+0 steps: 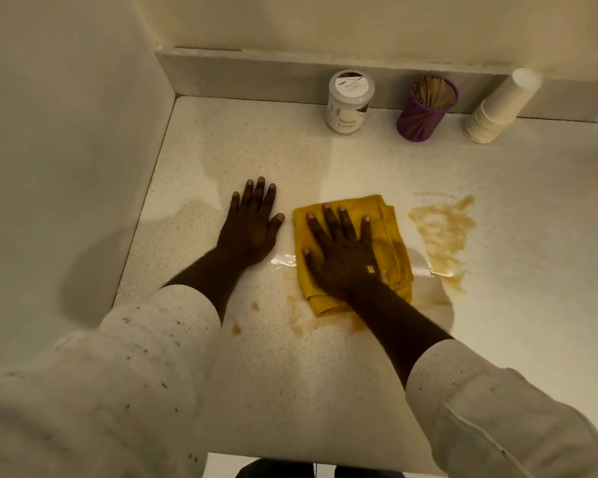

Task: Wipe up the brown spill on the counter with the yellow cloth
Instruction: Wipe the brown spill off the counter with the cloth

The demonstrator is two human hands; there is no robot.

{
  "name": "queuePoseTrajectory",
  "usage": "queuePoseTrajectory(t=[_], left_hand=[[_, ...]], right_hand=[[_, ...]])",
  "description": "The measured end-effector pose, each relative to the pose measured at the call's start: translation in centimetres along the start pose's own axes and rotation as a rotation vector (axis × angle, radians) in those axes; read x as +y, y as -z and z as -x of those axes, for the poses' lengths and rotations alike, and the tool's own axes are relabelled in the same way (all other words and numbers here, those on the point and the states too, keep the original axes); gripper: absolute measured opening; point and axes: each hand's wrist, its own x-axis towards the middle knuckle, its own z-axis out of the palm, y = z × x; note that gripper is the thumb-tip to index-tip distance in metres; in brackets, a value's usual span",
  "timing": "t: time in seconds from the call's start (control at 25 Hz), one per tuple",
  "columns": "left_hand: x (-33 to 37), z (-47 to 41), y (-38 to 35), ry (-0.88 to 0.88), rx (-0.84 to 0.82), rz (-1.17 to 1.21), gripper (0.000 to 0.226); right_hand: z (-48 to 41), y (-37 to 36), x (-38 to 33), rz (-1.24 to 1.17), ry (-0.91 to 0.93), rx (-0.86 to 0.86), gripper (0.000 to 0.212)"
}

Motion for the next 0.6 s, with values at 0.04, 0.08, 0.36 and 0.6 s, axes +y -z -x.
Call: queuePoseTrajectory(t=[0.04, 0.08, 0.36, 0.6], left_hand=[[-0.2, 0.3, 0.2, -0.014, -0.016, -0.007, 0.068], [-0.5, 0.7, 0.4, -0.018, -0.022, -0.017, 0.069], [-5.5, 4.9, 0.8, 0.093, 0.03, -0.007, 0.068], [-6.4, 5.1, 0.5, 0.097, 0.085, 0.024, 0.064]], right_hand=[[1.3, -0.2, -0.3, -0.005, 0.003, 0.004, 0.072], [2.6, -0.3, -0.5, -0.007, 0.005, 0.011, 0.072], [4.7, 0.4, 1.7, 0.001, -0.077, -0.011, 0.071], [-0.5, 0.6, 1.4, -0.002, -0.136, -0.005, 0.071]])
